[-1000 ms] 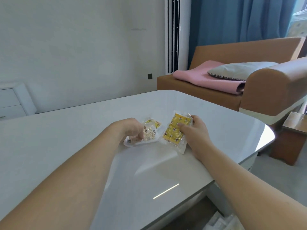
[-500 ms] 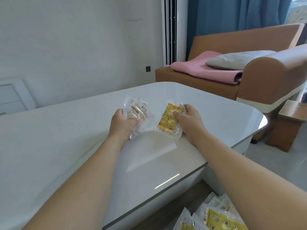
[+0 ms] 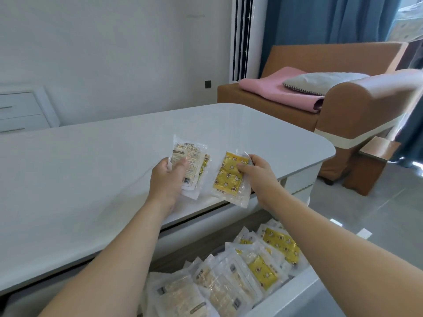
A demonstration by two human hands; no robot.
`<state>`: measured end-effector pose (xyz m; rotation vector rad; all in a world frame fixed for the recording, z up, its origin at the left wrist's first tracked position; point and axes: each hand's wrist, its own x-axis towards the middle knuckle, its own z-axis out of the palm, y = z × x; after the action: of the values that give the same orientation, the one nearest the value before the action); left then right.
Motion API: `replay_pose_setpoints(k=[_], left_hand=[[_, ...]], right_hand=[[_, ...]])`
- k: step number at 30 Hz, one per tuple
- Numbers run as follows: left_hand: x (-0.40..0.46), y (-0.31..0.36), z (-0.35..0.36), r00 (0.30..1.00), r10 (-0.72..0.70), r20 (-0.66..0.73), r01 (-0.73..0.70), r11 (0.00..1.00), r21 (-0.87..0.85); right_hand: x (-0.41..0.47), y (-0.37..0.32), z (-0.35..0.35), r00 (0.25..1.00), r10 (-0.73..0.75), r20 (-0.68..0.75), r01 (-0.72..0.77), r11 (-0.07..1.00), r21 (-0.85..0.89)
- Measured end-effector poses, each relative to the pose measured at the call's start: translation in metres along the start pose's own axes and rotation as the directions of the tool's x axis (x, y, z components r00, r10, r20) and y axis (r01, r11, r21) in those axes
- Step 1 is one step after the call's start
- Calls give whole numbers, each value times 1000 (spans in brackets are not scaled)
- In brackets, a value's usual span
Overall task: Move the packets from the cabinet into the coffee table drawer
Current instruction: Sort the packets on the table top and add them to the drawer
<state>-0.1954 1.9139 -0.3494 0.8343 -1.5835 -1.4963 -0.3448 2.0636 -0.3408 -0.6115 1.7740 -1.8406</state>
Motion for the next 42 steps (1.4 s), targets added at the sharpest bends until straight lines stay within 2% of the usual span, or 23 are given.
replay_pose_setpoints(k=[3, 7, 9, 12, 14, 16, 20, 22, 24, 26, 29, 31, 33, 35, 37, 40, 42], left_hand=[[-32, 11, -19, 998, -67, -19, 64, 993, -97], [-70, 27, -61, 984, -170, -48, 165, 982, -96], [-86, 38, -89, 976, -218, 16, 218, 976, -17], [-104, 61, -124, 921, -310, 234, 256, 938, 235], [-110, 69, -140, 873, -356, 333, 216, 895, 391], [-114, 68, -150, 831, -415, 370, 185, 835, 519], [-118, 55, -161, 766, -553, 328, 150, 650, 745], [-119, 48, -168, 708, -626, 326, 109, 554, 826], [-121, 42, -176, 656, -677, 333, 36, 468, 883], [-124, 38, -181, 610, -704, 363, -103, 384, 918], [-129, 37, -179, 493, -781, 383, -303, 259, 917], [-132, 34, -169, 442, -812, 382, -369, 224, 902], [-136, 26, -156, 446, -805, 391, -450, 176, 875], [-140, 15, -146, 481, -775, 410, -542, 104, 834], [-143, 7, -141, 535, -740, 408, -541, 71, 838], [-144, 5, -139, 638, -673, 375, -522, -19, 853], [-144, 5, -139, 677, -647, 352, -515, -74, 854]], right_hand=[[-31, -5, 10, 1000, 12, 25, -12, 1000, 0], [-71, -3, 27, 994, 7, 109, -8, 1000, 5], [-88, 3, 37, 988, 38, 149, -38, 999, -4], [-105, 12, 46, 960, 121, 254, -94, 989, -118], [-109, 15, 49, 927, 191, 324, -130, 971, -202], [-109, 18, 50, 905, 244, 349, -162, 955, -250], [-107, 30, 54, 867, 310, 390, -198, 933, -301], [-108, 34, 58, 820, 364, 442, -180, 897, -404], [-110, 38, 62, 756, 424, 499, -140, 849, -509], [-111, 41, 66, 710, 467, 527, -140, 827, -545], [-113, 47, 73, 684, 505, 526, -139, 798, -586], [-117, 53, 79, 671, 527, 522, -100, 762, -640], [-122, 60, 87, 682, 533, 500, -12, 692, -721], [-127, 65, 93, 709, 520, 477, 135, 564, -815], [-128, 67, 96, 739, 485, 468, 251, 447, -859], [-126, 68, 95, 754, 463, 465, 302, 385, -872], [-125, 68, 92, 753, 461, 469, 332, 349, -876]])
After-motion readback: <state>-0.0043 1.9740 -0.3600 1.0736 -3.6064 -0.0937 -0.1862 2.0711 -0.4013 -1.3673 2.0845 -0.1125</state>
